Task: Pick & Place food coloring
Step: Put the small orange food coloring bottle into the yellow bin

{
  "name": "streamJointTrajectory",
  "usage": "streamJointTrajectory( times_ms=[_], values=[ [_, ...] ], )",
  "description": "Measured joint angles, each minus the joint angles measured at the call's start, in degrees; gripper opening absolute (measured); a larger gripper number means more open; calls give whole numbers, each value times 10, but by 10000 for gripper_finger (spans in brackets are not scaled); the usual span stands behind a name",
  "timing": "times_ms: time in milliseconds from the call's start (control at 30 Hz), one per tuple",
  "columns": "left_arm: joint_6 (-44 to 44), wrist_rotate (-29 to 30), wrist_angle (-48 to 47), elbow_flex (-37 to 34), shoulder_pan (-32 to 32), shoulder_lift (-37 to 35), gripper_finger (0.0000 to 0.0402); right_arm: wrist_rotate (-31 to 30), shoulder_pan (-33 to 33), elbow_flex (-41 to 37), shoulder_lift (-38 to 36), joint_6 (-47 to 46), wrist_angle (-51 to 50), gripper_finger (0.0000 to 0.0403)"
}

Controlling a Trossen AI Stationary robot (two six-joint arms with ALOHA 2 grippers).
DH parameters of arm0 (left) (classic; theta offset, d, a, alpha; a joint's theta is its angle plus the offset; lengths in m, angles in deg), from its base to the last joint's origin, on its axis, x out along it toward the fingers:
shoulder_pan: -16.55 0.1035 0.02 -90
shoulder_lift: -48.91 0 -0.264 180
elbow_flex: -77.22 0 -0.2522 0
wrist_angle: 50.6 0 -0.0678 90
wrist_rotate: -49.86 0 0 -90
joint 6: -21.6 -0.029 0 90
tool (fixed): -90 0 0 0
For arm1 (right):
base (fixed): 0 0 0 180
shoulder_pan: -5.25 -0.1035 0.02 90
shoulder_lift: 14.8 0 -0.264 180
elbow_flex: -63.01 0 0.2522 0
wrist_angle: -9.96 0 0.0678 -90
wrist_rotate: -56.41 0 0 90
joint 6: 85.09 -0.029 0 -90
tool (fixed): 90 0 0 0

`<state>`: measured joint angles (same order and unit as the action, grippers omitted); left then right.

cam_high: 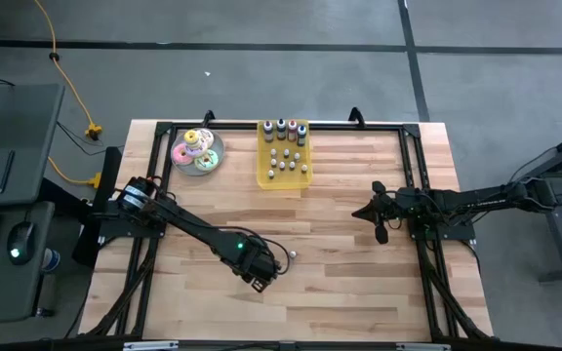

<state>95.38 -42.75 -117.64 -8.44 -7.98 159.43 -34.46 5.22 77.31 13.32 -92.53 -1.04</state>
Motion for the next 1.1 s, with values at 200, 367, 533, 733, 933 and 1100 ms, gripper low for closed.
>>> streamJointTrajectory(
  times_ms=[200,367,533,733,933,1100],
  values=[
    [-2,0,-3,0,0,-1,49,0,0,0,0,0,0,0],
    [-11,-1,-3,0,0,-1,43,0,0,0,0,0,0,0],
    [-21,-19,-5,0,2,-11,42,0,0,0,0,0,0,0],
    [-36,-19,-30,0,1,-54,41,0,0,0,0,0,0,0],
    [-73,40,-65,0,1,-116,40,0,0,0,0,0,0,0],
    [-121,85,-82,0,-4,-165,40,0,0,0,0,0,0,0]
  ],
)
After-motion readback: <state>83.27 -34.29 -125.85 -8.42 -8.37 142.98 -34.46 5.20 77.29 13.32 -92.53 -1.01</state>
